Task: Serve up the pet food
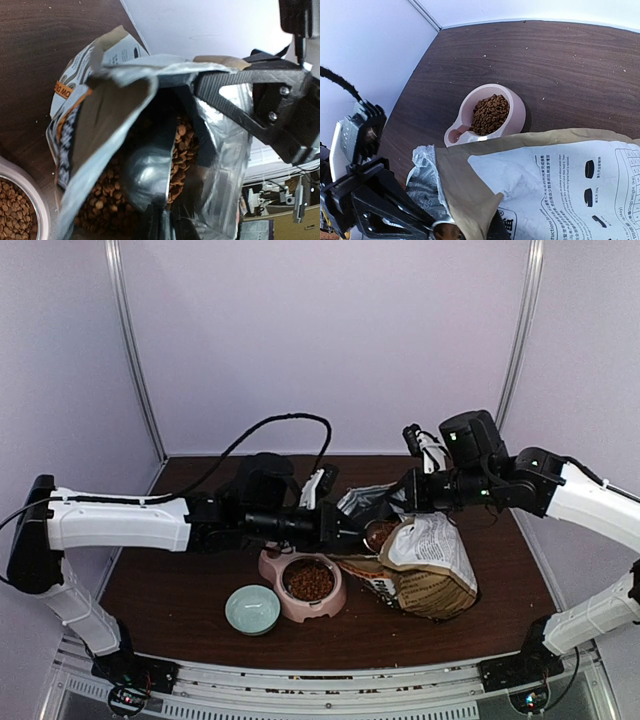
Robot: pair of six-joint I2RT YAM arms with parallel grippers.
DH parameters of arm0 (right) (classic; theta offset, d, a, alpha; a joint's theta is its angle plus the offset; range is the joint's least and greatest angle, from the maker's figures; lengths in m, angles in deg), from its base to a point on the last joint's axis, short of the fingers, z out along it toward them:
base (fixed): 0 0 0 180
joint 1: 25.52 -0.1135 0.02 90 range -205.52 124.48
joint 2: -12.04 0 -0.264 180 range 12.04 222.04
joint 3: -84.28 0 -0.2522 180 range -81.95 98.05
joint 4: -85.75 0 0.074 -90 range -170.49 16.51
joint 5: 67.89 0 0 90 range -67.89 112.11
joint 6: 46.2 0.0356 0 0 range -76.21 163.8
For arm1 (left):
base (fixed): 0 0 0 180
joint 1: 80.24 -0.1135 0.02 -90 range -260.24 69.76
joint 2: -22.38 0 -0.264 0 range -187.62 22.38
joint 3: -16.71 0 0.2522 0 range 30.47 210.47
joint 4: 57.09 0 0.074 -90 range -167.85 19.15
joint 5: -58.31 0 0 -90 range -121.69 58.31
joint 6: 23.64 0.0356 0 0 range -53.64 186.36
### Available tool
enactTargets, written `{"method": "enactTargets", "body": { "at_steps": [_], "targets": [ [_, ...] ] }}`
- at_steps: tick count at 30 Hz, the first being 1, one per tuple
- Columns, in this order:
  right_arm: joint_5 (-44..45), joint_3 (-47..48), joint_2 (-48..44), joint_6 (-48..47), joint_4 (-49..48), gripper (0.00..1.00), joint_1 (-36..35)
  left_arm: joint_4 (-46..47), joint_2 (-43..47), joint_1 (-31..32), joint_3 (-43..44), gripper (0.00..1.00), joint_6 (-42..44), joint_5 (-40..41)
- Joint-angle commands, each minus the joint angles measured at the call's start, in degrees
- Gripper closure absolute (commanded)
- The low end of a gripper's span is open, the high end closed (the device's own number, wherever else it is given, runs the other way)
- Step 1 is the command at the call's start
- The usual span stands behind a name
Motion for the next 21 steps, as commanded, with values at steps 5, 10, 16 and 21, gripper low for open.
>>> {"method": "enactTargets", "body": {
  "at_steps": [5, 10, 16, 21],
  "targets": [
    [1.31, -0.20, -4.40, 1.24, -3.38, 1.00, 1.75, 14.02, 11.59, -2.59, -10.44, 1.00, -10.54, 2.50],
    [1.16, 0.43, -4.32, 1.44, -3.40, 1.00, 1.99, 14.25, 15.05, -3.35, -12.23, 1.00, -11.43, 1.53],
    [1.47, 0.98, -4.49, 1.73, -2.95, 1.00, 2.21, 18.20, 17.70, -3.70, -14.80, 1.00, -15.59, -0.58],
    [1.84, 1.94, -4.62, 2.05, -2.53, 1.00, 2.35, 18.94, 20.21, -4.44, -16.81, 1.00, -17.50, -1.67]
  ]
}}
